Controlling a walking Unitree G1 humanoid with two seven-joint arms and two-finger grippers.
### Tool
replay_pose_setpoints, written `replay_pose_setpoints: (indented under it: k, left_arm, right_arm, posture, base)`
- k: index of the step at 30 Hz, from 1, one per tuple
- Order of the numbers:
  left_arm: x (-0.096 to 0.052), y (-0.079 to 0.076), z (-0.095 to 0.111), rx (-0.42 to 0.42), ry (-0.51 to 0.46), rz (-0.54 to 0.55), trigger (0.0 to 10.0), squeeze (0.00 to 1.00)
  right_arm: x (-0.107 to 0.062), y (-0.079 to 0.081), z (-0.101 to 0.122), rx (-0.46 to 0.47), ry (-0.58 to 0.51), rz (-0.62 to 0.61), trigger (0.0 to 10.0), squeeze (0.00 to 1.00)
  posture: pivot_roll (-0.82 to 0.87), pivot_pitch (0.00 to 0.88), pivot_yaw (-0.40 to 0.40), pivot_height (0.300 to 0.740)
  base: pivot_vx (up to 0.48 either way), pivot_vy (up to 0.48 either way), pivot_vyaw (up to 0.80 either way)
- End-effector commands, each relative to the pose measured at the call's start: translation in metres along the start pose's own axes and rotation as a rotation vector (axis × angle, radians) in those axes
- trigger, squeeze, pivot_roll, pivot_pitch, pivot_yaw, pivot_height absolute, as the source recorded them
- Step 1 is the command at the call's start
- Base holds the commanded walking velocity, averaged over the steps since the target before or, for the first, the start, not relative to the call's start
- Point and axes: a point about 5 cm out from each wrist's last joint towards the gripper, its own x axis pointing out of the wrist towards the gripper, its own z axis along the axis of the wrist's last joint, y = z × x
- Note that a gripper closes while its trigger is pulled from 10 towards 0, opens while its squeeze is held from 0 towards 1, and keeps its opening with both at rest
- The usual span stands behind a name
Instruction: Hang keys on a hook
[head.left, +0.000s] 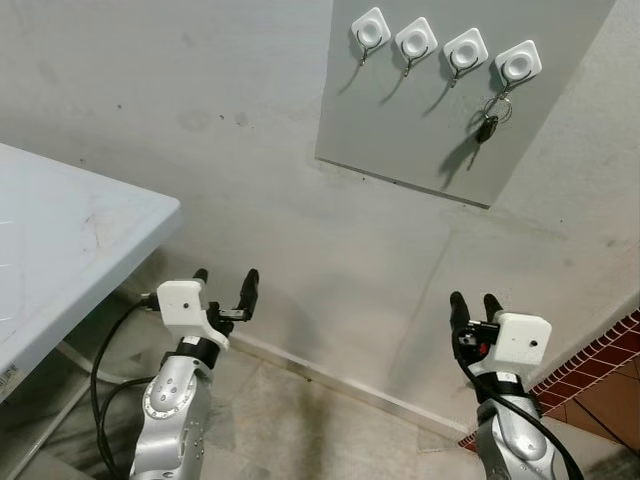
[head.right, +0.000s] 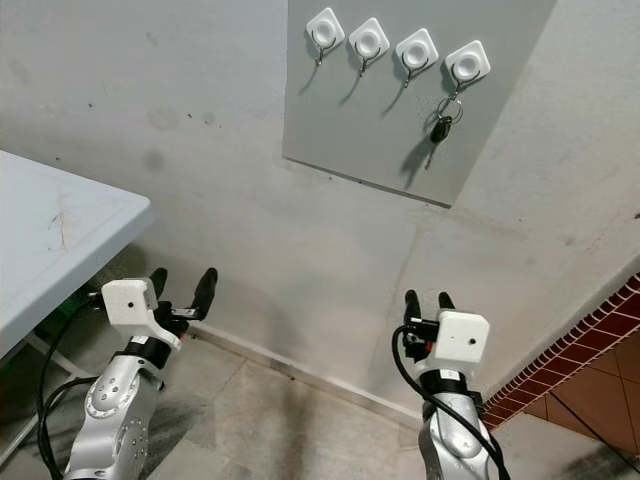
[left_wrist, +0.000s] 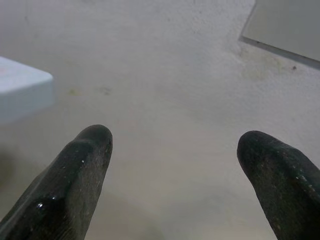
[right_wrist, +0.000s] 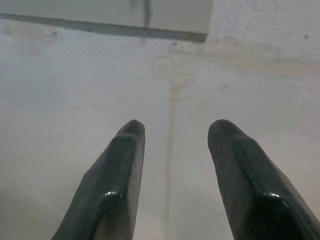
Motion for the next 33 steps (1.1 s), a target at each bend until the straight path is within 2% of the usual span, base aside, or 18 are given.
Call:
replay_pose_setpoints:
  k: [1, 6, 12, 20, 33]
  left_arm:
    - [0.006, -0.001, 0.007, 0.014, -0.023, -0.013, 10.0, 0.00]
    - [0.016, 0.005, 0.016, 0.040, -0.046, -0.012, 10.0, 0.00]
    - [0.022, 0.006, 0.020, 0.046, -0.045, -0.029, 10.0, 0.00]
    - [0.034, -0.006, 0.020, 0.042, -0.027, -0.086, 10.0, 0.00]
    - [0.039, -0.011, 0.021, 0.050, -0.020, -0.132, 10.0, 0.00]
  right_arm:
    - [0.004, -0.004, 0.003, -0.019, -0.002, -0.005, 10.0, 0.00]
    - [0.011, -0.008, 0.006, -0.039, -0.016, -0.009, 10.0, 0.00]
    - [0.015, -0.004, 0.008, -0.009, -0.031, -0.008, 10.0, 0.00]
    - [0.010, 0.001, 0.007, 0.003, -0.035, -0.020, 10.0, 0.00]
    - [0.008, 0.004, 0.001, 0.029, -0.027, -0.033, 10.0, 0.00]
  posture:
    - [0.01, 0.021, -0.061, 0.740]
    - [0.02, 0.015, -0.059, 0.740]
    - [0.02, 0.008, -0.040, 0.740]
    - [-0.02, 0.013, 0.000, 0.740]
    - [-0.01, 0.022, 0.033, 0.740]
  base:
    - [0.000, 0.000, 0.00]
    - [0.000, 0.000, 0.00]
    - [0.000, 0.000, 0.00]
    - [0.000, 0.000, 0.00]
    - [0.000, 0.000, 0.00]
